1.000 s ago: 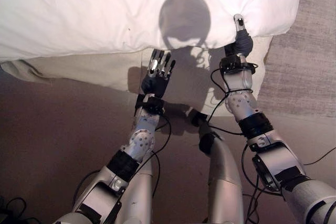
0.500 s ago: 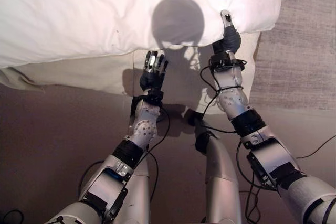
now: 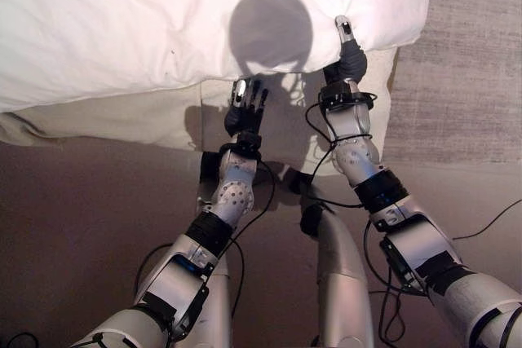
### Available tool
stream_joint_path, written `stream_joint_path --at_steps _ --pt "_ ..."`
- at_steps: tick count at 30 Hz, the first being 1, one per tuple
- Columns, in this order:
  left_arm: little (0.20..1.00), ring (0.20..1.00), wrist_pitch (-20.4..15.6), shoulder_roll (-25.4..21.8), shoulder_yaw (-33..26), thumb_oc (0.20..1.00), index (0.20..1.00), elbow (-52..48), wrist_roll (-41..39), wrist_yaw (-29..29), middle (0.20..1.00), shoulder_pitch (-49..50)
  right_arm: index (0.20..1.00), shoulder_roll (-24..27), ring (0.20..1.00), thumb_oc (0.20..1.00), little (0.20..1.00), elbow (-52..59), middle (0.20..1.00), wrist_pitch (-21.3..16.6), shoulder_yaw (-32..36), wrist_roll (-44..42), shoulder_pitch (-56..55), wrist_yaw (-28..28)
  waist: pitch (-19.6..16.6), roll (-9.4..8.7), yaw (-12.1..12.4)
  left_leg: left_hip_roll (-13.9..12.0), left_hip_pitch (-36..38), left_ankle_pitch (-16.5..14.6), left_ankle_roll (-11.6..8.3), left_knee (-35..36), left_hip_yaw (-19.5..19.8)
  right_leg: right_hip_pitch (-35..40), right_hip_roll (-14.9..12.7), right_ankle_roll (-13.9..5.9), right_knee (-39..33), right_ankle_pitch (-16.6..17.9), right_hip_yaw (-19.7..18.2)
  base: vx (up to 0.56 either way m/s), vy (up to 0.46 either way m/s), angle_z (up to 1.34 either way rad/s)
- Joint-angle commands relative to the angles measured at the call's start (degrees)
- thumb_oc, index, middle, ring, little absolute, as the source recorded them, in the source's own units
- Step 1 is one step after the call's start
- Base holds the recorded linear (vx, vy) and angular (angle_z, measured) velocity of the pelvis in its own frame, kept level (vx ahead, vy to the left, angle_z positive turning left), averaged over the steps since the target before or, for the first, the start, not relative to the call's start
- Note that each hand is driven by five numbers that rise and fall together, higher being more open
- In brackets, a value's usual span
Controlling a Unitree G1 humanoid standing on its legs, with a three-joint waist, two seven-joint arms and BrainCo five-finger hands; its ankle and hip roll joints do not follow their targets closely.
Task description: Make the bed
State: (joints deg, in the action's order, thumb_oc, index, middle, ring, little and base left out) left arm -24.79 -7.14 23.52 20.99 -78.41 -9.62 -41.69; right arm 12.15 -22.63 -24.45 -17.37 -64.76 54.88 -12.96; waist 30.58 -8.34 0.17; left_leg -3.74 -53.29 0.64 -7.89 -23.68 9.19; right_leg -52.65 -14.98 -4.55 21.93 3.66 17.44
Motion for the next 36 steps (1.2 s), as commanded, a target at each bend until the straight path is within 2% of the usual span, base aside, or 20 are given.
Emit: stream_joint_path --at_steps 1,8,11,20,27,36 --pt "1.000 1.000 -1.12 1.50 1.25 1.000 1.000 -7.59 1.47 1.83 1.000 -4.52 0.200 0.23 0.200 0.200 0.200 5.70 0.200 -3.47 1.15 1.16 -4.58 1.21 -0.78 -3.46 -0.53 0.33 1.48 -0.50 3.25 3.77 0.31 -1.01 -1.54 -6.55 4.27 -0.65 -3.09 0.00 0.000 0.00" --pt "1.000 1.000 -2.24 0.40 1.23 1.000 1.000 -12.88 3.10 2.52 1.000 -3.36 0.200 0.50 0.200 0.200 0.200 5.20 0.200 -3.40 1.79 1.37 -5.52 1.64 -0.78 -2.23 0.14 0.53 1.69 -0.20 3.28 4.33 0.29 -0.82 -1.67 -6.63 4.05 -0.61 -2.89 0.00 0.000 0.00" --pt "1.000 1.000 -1.60 -0.87 2.45 1.000 1.000 -14.04 5.30 2.26 1.000 -1.91 0.200 0.82 0.200 0.200 0.200 5.52 0.200 -3.01 2.10 2.05 -5.88 1.61 -0.78 -1.84 0.45 0.57 1.31 -0.09 3.36 4.49 0.36 -0.88 -1.67 -6.66 3.77 -0.53 -2.72 0.00 0.000 0.00" --pt "1.000 1.000 5.22 -3.19 10.38 1.000 1.000 -11.39 8.87 5.77 1.000 5.62 0.200 1.54 0.200 0.200 0.200 5.18 0.200 -3.18 2.46 2.63 -4.58 0.82 -0.78 -1.11 1.41 0.98 0.60 -0.31 3.66 3.99 0.45 -1.20 -1.92 -6.62 3.54 -0.17 -2.55 0.00 0.000 0.00" --pt "1.000 1.000 7.39 -3.82 13.97 1.000 1.000 -11.66 8.90 7.55 1.000 8.16 0.200 2.09 0.200 0.200 0.200 5.08 0.200 -3.51 2.82 3.37 -5.05 0.27 -0.78 -0.62 1.63 1.23 0.04 -0.68 3.86 3.37 0.38 -1.47 -2.11 -6.53 3.87 -0.35 -2.58 0.00 0.000 0.00" --pt "1.000 1.000 6.34 -3.76 13.28 1.000 1.000 -13.93 7.70 7.81 1.000 8.79 0.200 1.67 0.200 0.200 0.200 6.00 0.200 -3.92 3.03 3.83 -6.85 0.16 -0.78 -0.47 1.82 1.20 0.03 -0.58 3.81 3.66 0.28 -1.71 -2.18 -6.42 4.21 -0.73 -2.67 0.00 0.000 0.00"
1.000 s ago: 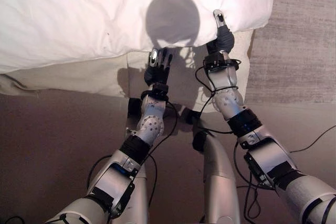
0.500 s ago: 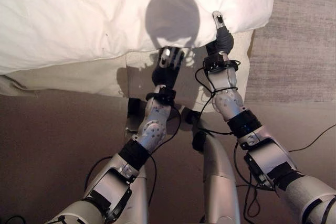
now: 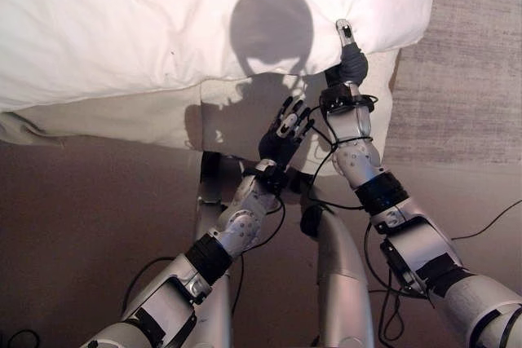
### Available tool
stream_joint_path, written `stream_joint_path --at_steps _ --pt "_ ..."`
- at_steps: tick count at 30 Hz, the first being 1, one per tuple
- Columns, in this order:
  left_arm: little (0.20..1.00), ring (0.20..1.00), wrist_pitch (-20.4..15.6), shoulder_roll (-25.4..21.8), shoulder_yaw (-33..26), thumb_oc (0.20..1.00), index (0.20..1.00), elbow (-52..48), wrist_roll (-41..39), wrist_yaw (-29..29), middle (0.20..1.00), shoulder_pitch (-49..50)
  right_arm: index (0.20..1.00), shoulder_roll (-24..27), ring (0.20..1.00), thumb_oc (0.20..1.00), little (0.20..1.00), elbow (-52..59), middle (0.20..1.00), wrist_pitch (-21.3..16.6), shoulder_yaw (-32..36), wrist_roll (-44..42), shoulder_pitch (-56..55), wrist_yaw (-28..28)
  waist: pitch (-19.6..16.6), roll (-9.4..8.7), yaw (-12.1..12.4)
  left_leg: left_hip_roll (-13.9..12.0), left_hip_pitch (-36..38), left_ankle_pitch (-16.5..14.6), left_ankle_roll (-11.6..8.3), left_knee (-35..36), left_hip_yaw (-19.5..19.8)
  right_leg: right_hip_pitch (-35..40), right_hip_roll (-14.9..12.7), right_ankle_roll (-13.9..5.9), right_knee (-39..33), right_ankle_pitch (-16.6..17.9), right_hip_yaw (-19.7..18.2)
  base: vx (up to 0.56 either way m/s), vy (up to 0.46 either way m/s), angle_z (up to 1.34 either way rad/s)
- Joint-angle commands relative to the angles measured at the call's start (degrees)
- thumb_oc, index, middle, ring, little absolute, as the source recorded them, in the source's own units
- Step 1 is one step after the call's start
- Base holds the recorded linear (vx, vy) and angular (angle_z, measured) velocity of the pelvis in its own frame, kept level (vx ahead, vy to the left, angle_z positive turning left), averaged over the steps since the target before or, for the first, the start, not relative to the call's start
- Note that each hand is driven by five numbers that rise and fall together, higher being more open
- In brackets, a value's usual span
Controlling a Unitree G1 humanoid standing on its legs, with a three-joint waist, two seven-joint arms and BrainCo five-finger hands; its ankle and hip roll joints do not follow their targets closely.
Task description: Make the bed
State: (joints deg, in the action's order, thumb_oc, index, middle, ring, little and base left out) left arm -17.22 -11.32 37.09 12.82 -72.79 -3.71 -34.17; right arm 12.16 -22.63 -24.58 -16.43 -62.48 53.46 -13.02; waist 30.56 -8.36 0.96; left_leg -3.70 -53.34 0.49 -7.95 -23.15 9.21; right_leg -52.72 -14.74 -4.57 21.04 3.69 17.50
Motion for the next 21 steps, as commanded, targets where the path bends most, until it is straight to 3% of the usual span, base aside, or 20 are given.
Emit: stream_joint_path --at_steps 1,8,21 --pt "1.000 1.000 -1.52 0.64 -0.67 1.000 1.000 -5.63 2.00 1.75 1.000 1.04 0.200 1.52 0.200 0.200 0.200 6.03 0.200 -3.75 2.15 1.56 -5.59 0.27 -0.76 -0.52 0.99 1.10 0.12 -0.41 3.83 3.11 0.21 -1.66 -2.44 -6.39 5.17 -0.80 -2.74 0.00 0.000 0.00" --pt "1.000 1.000 -5.13 1.94 -6.05 1.000 1.000 -4.72 0.90 -0.08 1.000 -1.87 0.200 1.25 0.200 0.200 0.200 6.80 0.200 -3.84 2.04 1.30 -6.87 0.72 -0.76 -1.41 0.72 0.73 0.63 -0.26 3.56 3.33 0.12 -1.40 -2.31 -6.33 5.19 -0.87 -2.81 0.00 -0.005 0.00" --pt "1.000 1.000 -7.43 1.80 -10.83 1.000 1.000 -3.72 1.31 -2.83 1.000 -5.05 0.200 1.43 0.200 0.200 0.200 7.17 0.200 -3.28 2.10 1.07 -7.36 1.07 -0.76 -1.24 0.02 0.46 0.54 -0.33 3.51 3.17 -0.23 -1.68 -2.28 -6.37 5.09 -0.67 -3.36 0.00 0.000 0.00"
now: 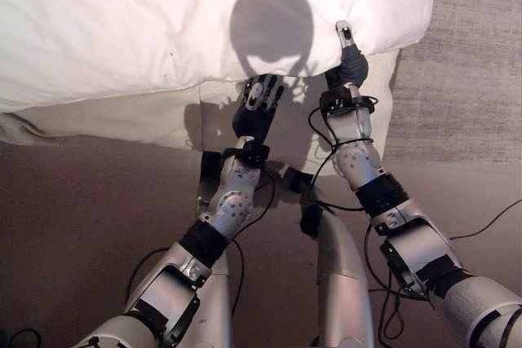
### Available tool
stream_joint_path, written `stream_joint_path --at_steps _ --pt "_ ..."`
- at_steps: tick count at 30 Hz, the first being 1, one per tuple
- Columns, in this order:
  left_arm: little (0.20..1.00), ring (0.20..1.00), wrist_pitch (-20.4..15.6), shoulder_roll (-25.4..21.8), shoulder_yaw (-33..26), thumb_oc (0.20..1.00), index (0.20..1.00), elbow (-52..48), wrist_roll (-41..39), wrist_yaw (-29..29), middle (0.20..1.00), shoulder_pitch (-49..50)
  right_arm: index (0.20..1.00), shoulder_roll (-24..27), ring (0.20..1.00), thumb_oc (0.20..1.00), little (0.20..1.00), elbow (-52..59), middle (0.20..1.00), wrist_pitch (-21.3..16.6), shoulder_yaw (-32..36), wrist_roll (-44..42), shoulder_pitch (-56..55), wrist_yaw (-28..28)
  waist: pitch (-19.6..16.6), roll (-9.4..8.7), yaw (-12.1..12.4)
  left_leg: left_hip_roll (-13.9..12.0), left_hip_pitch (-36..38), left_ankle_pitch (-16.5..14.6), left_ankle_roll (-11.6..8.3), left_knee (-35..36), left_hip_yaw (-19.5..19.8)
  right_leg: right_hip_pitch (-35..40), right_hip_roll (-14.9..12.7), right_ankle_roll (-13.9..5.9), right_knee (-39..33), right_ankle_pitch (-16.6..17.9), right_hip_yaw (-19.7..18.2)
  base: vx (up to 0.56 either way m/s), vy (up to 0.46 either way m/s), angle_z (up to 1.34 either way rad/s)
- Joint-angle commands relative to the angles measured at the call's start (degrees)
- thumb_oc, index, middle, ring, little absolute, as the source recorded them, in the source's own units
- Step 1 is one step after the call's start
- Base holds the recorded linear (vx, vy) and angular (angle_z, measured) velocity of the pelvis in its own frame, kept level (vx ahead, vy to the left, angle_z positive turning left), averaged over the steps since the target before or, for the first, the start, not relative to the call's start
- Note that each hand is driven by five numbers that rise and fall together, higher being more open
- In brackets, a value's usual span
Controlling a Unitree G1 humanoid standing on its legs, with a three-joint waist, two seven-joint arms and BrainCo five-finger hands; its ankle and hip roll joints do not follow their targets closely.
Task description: Make the bed
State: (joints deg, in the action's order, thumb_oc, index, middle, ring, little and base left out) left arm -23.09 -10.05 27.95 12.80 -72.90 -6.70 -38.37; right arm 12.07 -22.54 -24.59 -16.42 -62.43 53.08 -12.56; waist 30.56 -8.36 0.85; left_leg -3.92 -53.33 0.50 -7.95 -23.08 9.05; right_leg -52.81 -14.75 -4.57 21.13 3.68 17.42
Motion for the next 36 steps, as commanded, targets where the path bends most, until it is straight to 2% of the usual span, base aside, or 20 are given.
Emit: stream_joint_path --at_steps 1,15,25,36 --pt "1.000 1.000 -1.72 0.56 -1.96 1.000 1.000 -3.49 1.49 -0.08 1.000 -1.22 0.200 1.47 0.200 0.200 0.200 7.14 0.200 -3.23 2.12 1.00 -6.93 0.63 -0.76 -1.23 0.08 0.70 0.53 -0.35 3.53 3.06 -0.03 -1.67 -2.23 -6.35 5.07 -0.69 -3.39 0.00 0.000 0.00" --pt "1.000 1.000 -3.17 1.27 -5.16 1.000 1.000 -1.29 0.29 -1.48 1.000 -4.62 0.200 1.79 0.200 0.200 0.200 6.69 0.200 -2.98 2.16 0.69 -5.34 0.71 -0.76 -1.09 -0.71 0.65 -0.29 -0.61 3.56 2.10 -0.25 -2.50 -1.88 -6.38 5.45 -0.65 -3.75 0.00 0.000 0.00" --pt "1.000 1.000 -6.25 0.34 -10.20 1.000 1.000 -2.37 -0.58 -3.27 1.000 -5.28 0.200 1.67 0.200 0.200 0.200 6.75 0.200 -3.06 2.88 0.77 -5.69 0.47 -0.76 -0.76 -0.59 0.78 -0.84 -0.79 3.62 1.69 -0.19 -2.86 -1.73 -6.39 5.74 -0.85 -3.94 0.00 0.000 0.00" --pt "1.000 1.000 -9.22 -6.60 -20.53 1.000 1.000 -3.58 0.24 -5.17 1.000 -1.86 0.200 2.21 0.200 0.200 0.200 7.31 0.200 -2.81 4.15 0.32 -7.68 1.39 -0.76 -0.18 1.19 1.47 -1.14 -0.72 3.67 1.60 0.33 -2.84 -2.07 -6.29 6.64 -1.53 -3.66 0.00 0.000 0.00"
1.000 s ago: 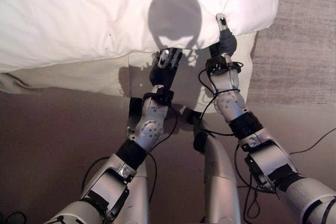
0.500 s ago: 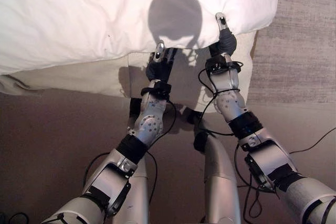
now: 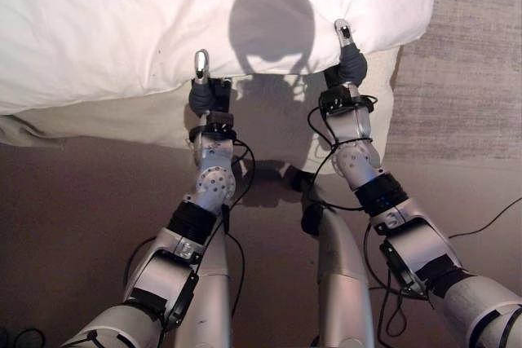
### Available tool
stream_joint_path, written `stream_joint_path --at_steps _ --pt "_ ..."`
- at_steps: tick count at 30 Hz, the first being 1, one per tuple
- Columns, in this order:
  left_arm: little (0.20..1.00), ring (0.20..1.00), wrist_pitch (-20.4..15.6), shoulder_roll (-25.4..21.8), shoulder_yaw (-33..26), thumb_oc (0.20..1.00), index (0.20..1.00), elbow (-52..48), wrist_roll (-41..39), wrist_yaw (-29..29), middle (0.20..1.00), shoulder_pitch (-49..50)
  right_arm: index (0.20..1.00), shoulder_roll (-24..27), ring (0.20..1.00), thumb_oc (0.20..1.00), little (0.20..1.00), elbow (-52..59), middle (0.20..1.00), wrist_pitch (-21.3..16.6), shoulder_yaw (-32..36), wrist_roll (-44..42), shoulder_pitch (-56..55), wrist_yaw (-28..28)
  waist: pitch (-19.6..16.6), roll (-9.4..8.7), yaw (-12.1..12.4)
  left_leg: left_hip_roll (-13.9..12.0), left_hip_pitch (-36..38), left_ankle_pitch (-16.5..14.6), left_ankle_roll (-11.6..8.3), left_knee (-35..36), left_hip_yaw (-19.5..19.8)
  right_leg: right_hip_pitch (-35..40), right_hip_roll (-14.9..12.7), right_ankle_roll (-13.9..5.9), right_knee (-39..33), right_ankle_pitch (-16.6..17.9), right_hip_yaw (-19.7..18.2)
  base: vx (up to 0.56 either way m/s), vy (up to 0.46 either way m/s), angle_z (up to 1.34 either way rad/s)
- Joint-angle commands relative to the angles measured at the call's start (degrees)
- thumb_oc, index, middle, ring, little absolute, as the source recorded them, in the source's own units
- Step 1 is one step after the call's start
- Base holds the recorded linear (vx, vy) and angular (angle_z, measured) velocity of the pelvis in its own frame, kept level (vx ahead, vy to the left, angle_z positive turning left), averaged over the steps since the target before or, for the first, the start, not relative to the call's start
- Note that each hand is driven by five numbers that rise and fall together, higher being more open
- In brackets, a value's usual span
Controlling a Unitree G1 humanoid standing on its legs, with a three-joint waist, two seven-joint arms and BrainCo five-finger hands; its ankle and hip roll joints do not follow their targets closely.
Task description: Make the bed
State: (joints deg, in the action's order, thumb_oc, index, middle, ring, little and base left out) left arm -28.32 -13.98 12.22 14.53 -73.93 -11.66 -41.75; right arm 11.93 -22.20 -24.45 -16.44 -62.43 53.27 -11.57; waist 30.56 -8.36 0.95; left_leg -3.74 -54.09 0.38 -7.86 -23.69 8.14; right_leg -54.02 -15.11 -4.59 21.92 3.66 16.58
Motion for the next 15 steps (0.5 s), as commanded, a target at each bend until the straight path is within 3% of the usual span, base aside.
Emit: stream_joint_path --at_steps 1,14,15 --pt "1.000 1.000 -4.25 -2.97 -5.54 1.000 1.000 -5.53 1.30 -0.30 1.000 1.99 0.200 2.40 0.200 0.200 0.200 6.99 0.200 -2.88 4.40 0.33 -8.09 0.44 -0.76 -0.04 1.25 1.37 -0.47 -0.63 3.60 2.09 1.33 -1.67 -1.72 -6.29 5.89 -1.51 -2.80 0.00 0.034 0.01" --pt "1.000 1.000 -5.09 -4.74 -10.28 1.000 1.000 -6.50 2.63 -0.57 1.000 5.35 0.200 3.19 0.200 0.200 0.200 8.32 0.200 -2.00 5.60 0.77 -10.59 1.58 -0.76 1.53 2.19 2.27 -1.09 -0.93 3.75 1.38 1.27 -1.70 -2.30 -6.32 6.53 -1.77 -2.98 0.00 0.016 0.00" --pt "0.736 0.736 -5.07 -4.73 -10.55 0.736 0.736 -6.44 2.65 -0.54 0.736 5.55 0.200 3.29 0.200 0.200 0.200 8.43 0.200 -1.94 5.71 0.87 -10.83 1.69 -0.76 1.61 2.17 2.26 -1.07 -0.93 3.76 1.40 1.23 -1.77 -2.33 -6.30 6.54 -1.77 -3.07 0.00 0.000 0.00"
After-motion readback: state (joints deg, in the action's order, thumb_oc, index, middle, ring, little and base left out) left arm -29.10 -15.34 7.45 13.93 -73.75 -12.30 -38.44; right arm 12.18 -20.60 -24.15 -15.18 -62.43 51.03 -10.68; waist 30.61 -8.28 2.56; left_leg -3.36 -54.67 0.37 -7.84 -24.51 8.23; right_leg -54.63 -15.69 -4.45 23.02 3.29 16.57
